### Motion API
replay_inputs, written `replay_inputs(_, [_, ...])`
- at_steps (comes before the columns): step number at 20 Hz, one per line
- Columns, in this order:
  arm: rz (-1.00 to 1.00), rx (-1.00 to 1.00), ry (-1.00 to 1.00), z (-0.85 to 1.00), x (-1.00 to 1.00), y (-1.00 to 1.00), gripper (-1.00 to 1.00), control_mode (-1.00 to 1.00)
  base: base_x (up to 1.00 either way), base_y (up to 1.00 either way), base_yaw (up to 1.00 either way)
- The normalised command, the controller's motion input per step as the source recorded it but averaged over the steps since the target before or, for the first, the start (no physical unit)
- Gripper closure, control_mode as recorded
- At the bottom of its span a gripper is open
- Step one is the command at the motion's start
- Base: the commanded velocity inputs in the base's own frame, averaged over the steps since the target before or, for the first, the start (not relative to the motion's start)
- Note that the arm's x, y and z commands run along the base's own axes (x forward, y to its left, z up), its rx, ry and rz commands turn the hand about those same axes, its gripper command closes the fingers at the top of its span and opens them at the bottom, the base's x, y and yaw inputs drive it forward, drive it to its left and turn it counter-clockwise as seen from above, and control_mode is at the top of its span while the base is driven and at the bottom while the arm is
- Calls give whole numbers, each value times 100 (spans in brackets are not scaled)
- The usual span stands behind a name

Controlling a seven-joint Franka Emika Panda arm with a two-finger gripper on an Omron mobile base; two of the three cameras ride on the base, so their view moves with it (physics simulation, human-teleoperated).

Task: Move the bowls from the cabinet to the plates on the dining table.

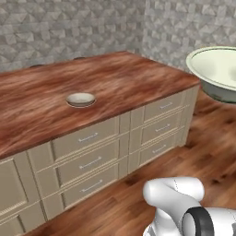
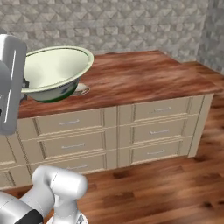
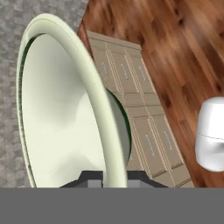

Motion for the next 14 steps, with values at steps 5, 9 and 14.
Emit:
replay_inputs(5, [0, 0, 0, 0, 0, 0, 100, 100, 0, 0, 25])
replay_inputs(9, [0, 0, 0, 0, 0, 0, 100, 100, -6, 13, 23])
replay_inputs(14, [0, 0, 0, 0, 0, 0, 100, 100, -14, 24, 20])
